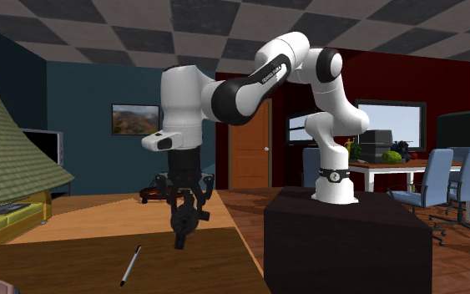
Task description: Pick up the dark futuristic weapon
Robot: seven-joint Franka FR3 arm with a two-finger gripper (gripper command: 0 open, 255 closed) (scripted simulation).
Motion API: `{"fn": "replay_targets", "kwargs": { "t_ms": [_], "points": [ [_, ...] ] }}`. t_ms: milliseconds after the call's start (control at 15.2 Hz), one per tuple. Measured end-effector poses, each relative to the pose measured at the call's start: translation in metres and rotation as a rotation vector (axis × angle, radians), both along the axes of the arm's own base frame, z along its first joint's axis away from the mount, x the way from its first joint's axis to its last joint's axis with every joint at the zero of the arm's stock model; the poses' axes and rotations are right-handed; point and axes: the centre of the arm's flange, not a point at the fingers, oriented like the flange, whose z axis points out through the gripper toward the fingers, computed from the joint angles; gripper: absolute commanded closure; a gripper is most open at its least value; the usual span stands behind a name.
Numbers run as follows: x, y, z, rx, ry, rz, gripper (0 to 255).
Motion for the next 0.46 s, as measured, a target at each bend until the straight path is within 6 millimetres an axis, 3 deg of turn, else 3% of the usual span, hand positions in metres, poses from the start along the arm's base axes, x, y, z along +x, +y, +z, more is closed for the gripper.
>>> {"fn": "replay_targets", "kwargs": {
  "t_ms": [462],
  "points": [
    [0.001,0.000,0.034,0.000,0.000,0.000,255]
  ]
}}
